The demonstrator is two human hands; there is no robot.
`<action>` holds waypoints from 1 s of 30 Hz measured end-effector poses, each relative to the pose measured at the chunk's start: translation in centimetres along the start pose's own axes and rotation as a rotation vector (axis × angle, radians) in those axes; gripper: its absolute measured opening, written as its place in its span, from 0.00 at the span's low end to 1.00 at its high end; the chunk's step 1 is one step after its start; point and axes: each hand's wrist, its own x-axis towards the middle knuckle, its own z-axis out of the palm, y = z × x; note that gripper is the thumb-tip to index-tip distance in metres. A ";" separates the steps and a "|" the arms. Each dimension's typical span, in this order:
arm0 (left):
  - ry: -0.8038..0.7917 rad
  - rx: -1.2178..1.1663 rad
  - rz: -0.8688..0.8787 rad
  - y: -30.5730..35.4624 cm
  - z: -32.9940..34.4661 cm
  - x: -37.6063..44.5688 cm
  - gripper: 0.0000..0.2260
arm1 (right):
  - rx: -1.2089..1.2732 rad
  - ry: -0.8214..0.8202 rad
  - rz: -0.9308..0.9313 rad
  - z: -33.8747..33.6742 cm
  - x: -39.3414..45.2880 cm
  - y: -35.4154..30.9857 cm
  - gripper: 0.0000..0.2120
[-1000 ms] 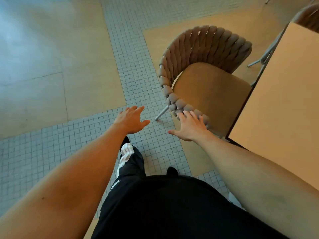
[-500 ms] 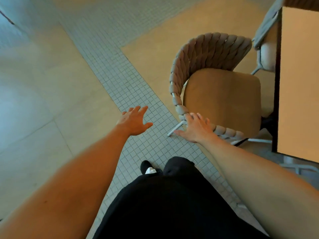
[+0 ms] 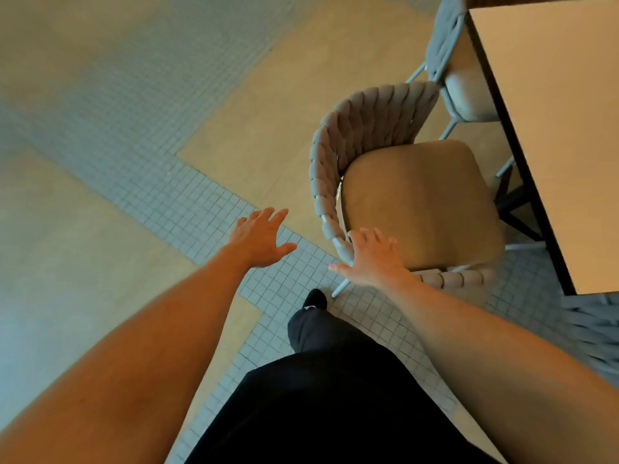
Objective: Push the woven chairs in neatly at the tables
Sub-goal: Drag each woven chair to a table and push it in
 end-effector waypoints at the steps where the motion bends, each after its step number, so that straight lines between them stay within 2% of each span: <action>1: -0.006 0.018 0.028 -0.5 -0.6 1.2 0.38 | 0.010 0.007 0.019 -0.4 0.7 -0.2 0.45; 15: -0.066 0.188 0.406 -3.2 -6.5 14.7 0.40 | 0.273 0.008 0.328 -3.4 5.5 -3.0 0.46; 21: -0.120 0.310 0.618 -4.4 -8.0 19.1 0.39 | 0.437 0.049 0.510 -3.3 6.6 -5.9 0.45; 26: -0.154 0.433 0.797 -5.3 -9.4 22.9 0.39 | 0.563 0.077 0.731 -3.5 8.3 -9.3 0.44; 30: -0.154 0.487 0.940 -5.6 -9.8 25.6 0.39 | 0.594 0.099 0.862 -3.1 9.4 -11.2 0.45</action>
